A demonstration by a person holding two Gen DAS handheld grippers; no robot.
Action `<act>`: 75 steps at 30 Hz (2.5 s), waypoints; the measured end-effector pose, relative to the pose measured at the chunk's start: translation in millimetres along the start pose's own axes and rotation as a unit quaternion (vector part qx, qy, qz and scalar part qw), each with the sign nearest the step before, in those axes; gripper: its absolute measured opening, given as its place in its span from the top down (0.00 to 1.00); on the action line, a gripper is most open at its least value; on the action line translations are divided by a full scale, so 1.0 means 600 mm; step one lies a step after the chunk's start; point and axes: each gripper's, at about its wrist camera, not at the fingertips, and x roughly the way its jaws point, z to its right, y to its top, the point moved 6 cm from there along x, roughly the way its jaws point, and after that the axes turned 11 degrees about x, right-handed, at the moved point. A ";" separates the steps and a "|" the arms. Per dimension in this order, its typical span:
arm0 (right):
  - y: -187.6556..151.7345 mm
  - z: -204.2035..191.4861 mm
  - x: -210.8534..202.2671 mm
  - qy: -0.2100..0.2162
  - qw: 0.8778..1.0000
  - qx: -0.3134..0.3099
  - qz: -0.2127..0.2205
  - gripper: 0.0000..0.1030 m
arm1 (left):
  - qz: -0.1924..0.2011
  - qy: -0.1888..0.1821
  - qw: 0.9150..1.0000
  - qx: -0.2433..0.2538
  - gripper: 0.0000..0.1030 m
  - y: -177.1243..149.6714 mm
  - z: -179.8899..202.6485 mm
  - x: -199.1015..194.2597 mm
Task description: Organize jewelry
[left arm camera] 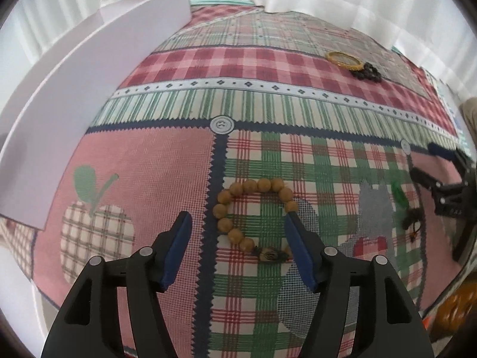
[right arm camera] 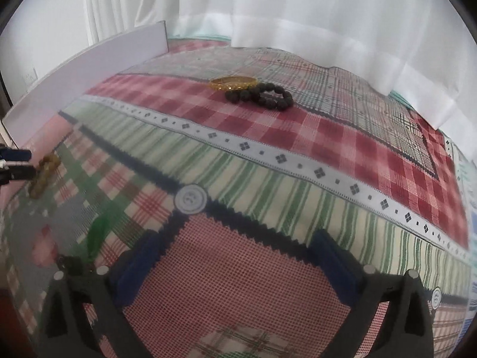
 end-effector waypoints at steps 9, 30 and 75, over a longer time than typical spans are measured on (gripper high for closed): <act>0.000 0.002 0.000 0.002 1.000 0.002 0.000 0.00 | 0.001 0.005 1.000 0.006 0.36 -0.001 0.008 -0.006; -0.001 0.002 -0.006 -0.004 1.000 0.009 0.002 0.00 | 0.037 -0.095 0.989 0.104 0.18 -0.043 -0.010 -0.026; 0.075 -0.166 -0.206 0.084 0.983 0.139 -0.088 0.87 | 0.065 -0.196 0.978 0.035 0.91 0.065 -0.071 -0.141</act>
